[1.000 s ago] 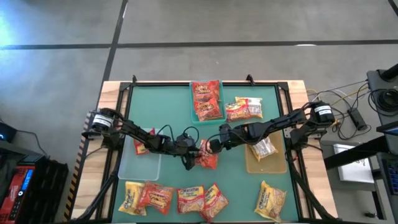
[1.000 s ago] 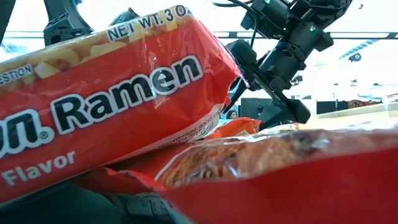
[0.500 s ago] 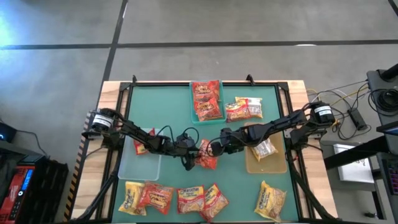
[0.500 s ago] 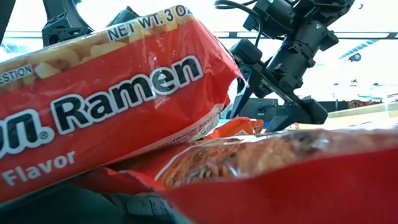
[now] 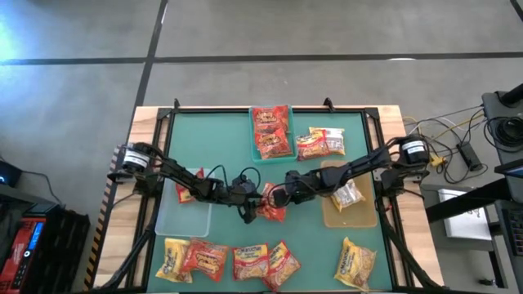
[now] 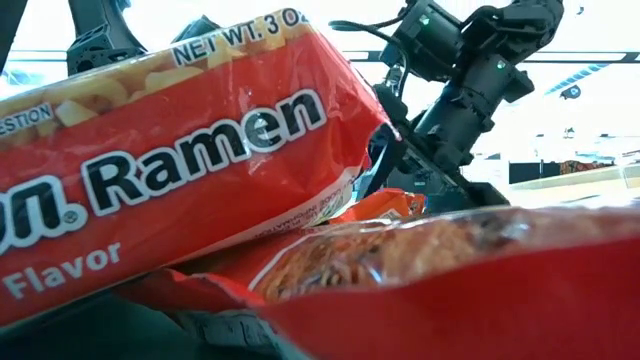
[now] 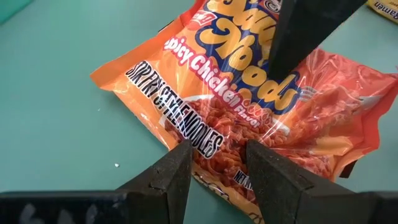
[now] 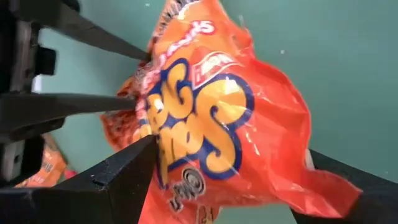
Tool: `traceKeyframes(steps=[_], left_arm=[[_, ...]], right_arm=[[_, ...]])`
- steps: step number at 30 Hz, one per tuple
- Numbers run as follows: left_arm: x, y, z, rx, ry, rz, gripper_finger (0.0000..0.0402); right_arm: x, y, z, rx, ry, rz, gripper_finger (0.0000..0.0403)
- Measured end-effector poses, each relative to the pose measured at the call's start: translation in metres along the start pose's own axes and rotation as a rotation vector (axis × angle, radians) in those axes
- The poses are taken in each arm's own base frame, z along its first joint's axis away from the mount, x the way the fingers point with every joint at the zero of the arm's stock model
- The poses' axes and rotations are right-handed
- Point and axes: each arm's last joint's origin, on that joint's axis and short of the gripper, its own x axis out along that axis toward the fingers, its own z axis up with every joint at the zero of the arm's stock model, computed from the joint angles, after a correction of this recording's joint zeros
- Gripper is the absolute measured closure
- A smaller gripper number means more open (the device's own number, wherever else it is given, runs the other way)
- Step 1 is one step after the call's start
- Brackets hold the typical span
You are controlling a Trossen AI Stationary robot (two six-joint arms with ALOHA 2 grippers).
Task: Sort Maruchan noodles
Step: Put the orange noodle pack into the blue bin
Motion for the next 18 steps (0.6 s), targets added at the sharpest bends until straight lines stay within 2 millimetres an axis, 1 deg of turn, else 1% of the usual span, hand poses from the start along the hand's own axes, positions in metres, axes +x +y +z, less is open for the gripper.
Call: traceKeyframes(steps=[4,10,18], left_arm=[[0.0003,0.0001,-0.0001,-0.002,0.000,0.001,0.0264],[0.0008,-0.0008,0.0018,-0.005,-0.009,-0.003,0.0265],[0.0012,-0.0018,0.0038,0.002,-0.017,-0.006,0.0265]], right_arm=[[0.0011,0.0032,0.0010,-0.033,-0.019,0.042,0.0111],[0.0010,0.0039,0.0017,-0.049,-0.039,0.045,0.0127],[0.0008,0.0045,0.0021,-0.101,-0.047,0.049,0.0174]])
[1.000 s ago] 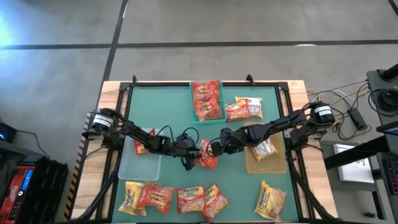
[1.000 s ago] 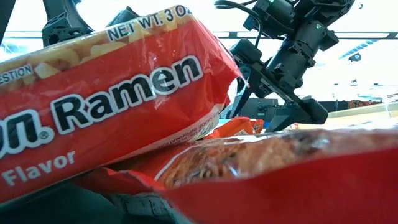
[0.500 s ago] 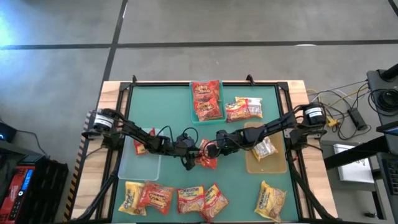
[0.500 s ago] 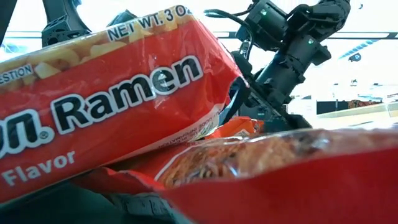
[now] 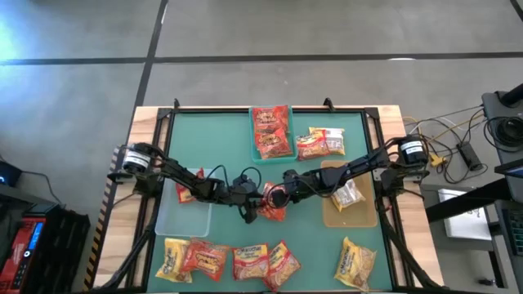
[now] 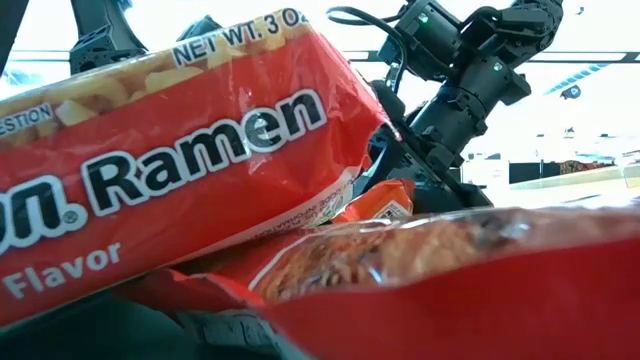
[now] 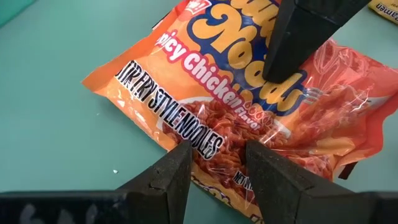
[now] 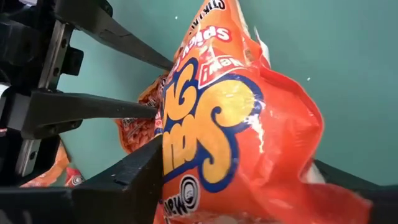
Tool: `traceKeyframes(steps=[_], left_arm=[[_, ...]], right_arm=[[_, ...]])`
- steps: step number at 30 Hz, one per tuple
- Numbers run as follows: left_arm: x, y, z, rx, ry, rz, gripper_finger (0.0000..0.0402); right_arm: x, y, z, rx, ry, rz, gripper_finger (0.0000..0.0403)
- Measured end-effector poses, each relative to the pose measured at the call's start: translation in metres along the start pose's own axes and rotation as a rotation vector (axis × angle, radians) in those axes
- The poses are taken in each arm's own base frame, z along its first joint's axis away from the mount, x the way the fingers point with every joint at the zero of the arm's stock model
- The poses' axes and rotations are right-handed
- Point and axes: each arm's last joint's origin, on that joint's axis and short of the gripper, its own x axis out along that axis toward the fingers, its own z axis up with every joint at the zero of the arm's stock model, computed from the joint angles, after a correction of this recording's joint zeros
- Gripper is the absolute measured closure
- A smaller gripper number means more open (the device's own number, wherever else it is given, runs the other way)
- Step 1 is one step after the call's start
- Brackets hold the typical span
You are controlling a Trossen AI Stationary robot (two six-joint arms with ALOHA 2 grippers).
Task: Sort Maruchan noodles
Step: Put the orange noodle pack into the blue bin
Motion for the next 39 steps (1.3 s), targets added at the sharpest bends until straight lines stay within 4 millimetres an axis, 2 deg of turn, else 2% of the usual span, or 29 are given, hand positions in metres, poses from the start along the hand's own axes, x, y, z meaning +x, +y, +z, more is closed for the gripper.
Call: traceKeyframes(steps=[5,11,15,23,30,39], left_arm=[[-0.005,-0.001,0.005,0.006,-0.006,-0.004,0.0265],[-0.024,-0.003,0.021,0.051,-0.012,0.009,0.0265],[-0.036,-0.002,0.028,0.063,-0.026,0.081,0.0265],[-0.052,0.003,0.032,0.068,-0.002,0.219,0.0264],[-0.062,0.005,0.038,0.067,-0.029,0.270,0.0264],[-0.064,0.006,0.035,0.060,-0.004,0.284,0.0265]], right_arm=[[0.000,0.000,0.000,-0.042,-0.001,0.001,0.0201],[0.000,0.000,0.000,-0.075,0.004,0.000,0.0223],[0.000,0.000,0.000,-0.087,0.004,-0.001,0.0236],[-0.002,0.002,0.001,-0.137,-0.003,0.018,0.0250],[-0.004,0.013,0.004,-0.205,-0.022,0.059,0.0253],[-0.012,0.039,0.018,-0.320,-0.074,0.121,0.0253]])
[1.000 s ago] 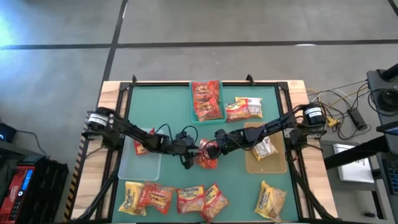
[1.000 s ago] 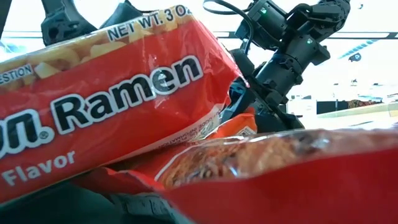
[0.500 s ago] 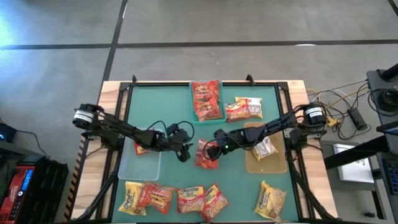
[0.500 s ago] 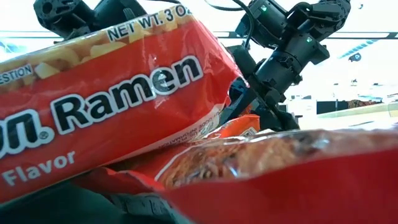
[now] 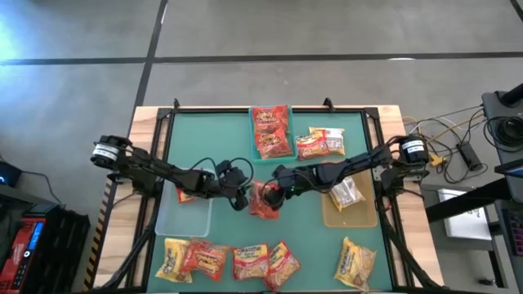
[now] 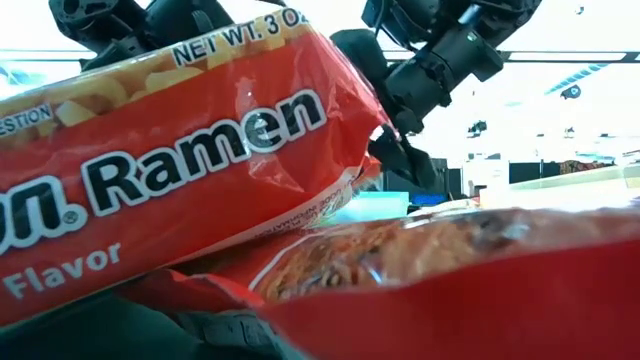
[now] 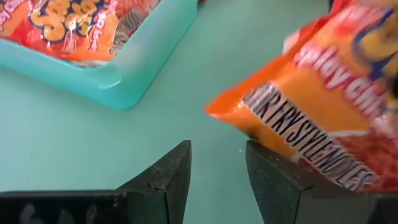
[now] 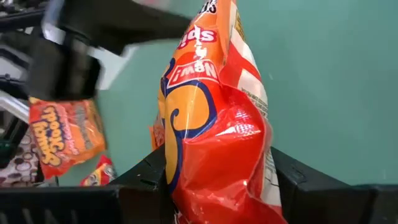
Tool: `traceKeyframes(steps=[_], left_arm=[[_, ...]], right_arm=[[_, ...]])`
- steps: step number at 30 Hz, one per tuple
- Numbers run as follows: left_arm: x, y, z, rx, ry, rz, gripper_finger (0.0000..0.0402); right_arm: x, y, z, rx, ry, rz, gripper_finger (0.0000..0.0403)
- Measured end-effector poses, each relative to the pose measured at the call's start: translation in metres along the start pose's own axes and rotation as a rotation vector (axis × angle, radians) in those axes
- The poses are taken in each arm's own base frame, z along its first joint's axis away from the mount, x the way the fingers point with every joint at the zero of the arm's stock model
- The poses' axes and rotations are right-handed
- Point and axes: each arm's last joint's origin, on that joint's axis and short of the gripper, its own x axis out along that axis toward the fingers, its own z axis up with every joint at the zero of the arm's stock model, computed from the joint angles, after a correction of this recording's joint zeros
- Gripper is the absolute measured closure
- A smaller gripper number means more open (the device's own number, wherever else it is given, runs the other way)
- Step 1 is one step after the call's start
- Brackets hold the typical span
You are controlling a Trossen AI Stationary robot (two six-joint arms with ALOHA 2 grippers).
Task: Sort Maruchan noodles
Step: Put the orange noodle pack into the blue bin
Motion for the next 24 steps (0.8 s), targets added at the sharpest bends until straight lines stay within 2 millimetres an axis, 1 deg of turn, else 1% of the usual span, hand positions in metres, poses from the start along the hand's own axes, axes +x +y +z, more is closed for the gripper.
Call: traceKeyframes(steps=[4,8,11,14,19,24], left_arm=[[-0.003,-0.003,-0.003,0.009,0.012,-0.008,0.0264],[-0.010,-0.008,-0.001,0.018,-0.001,-0.032,0.0264],[-0.017,-0.009,0.002,0.019,-0.020,-0.049,0.0264],[-0.021,-0.009,0.003,0.024,-0.022,-0.051,0.0264],[-0.021,-0.008,-0.001,0.040,-0.021,-0.010,0.0264],[-0.021,-0.007,-0.002,0.037,-0.018,-0.005,0.0264]], right_arm=[[-0.003,0.006,0.010,-0.061,0.005,-0.047,0.0253],[-0.011,0.007,0.026,-0.139,0.005,-0.203,0.0253],[-0.020,0.011,0.042,-0.202,-0.006,-0.298,0.0253],[-0.028,0.020,0.058,-0.254,-0.015,-0.316,0.0253],[-0.046,0.037,0.083,-0.347,-0.035,-0.342,0.0253],[-0.066,0.045,0.107,-0.462,-0.124,-0.501,0.0253]])
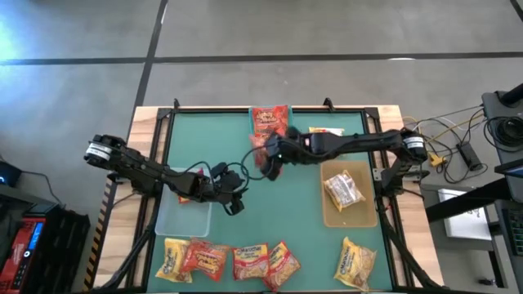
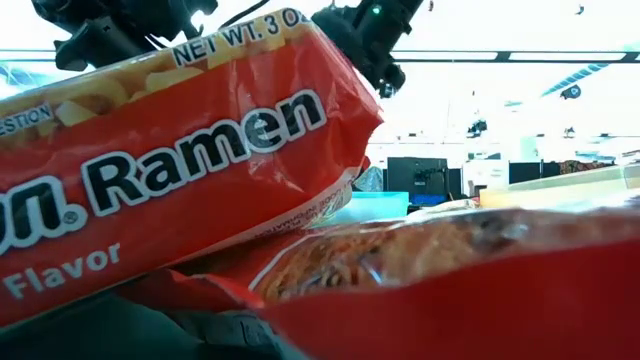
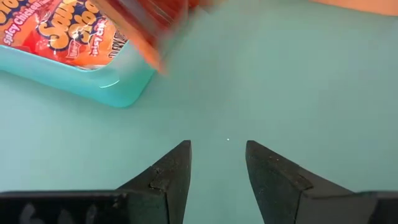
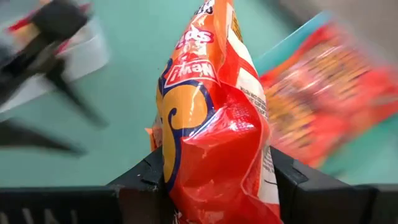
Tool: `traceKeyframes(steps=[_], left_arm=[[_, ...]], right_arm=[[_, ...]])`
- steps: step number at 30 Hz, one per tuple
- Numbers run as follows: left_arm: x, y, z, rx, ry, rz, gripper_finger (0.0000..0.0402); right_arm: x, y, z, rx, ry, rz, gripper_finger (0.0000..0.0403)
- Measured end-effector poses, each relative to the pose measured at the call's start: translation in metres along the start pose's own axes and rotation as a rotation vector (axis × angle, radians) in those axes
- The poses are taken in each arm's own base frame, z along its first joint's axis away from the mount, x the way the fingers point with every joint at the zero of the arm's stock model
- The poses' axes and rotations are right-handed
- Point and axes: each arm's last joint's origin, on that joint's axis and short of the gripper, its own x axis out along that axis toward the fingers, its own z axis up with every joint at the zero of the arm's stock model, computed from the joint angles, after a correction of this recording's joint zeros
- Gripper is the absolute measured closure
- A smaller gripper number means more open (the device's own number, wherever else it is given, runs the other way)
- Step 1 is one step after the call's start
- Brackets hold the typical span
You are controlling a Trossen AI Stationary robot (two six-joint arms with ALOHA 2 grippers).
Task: Sort Maruchan noodles
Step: Put the orange noodle pack into the blue bin
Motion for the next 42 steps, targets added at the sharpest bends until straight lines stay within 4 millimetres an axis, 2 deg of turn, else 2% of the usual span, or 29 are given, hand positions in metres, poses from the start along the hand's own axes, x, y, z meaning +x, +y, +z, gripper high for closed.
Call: traceKeyframes(steps=[6,17,23,33,38,42], left_arm=[[0.000,0.000,0.000,-0.001,-0.002,0.001,0.0264],[0.000,0.000,0.000,0.010,-0.002,0.002,0.0264],[0.000,0.000,0.000,0.025,-0.002,0.002,0.0264],[0.000,0.000,0.000,0.025,-0.003,0.004,0.0264],[0.000,0.000,0.000,0.026,-0.003,0.005,0.0264],[0.000,0.000,0.000,0.026,-0.003,0.005,0.0264]], right_arm=[[0.006,-0.024,0.012,-0.114,-0.031,-0.126,0.0253],[0.062,-0.068,-0.004,-0.135,0.064,-0.237,0.0253],[0.070,-0.073,-0.007,-0.268,0.113,-0.119,0.0252],[0.070,-0.066,-0.009,-0.389,0.137,0.168,0.0252],[0.073,-0.071,-0.010,-0.395,0.134,0.173,0.0252],[0.078,-0.081,-0.014,-0.296,0.154,0.090,0.0252]])
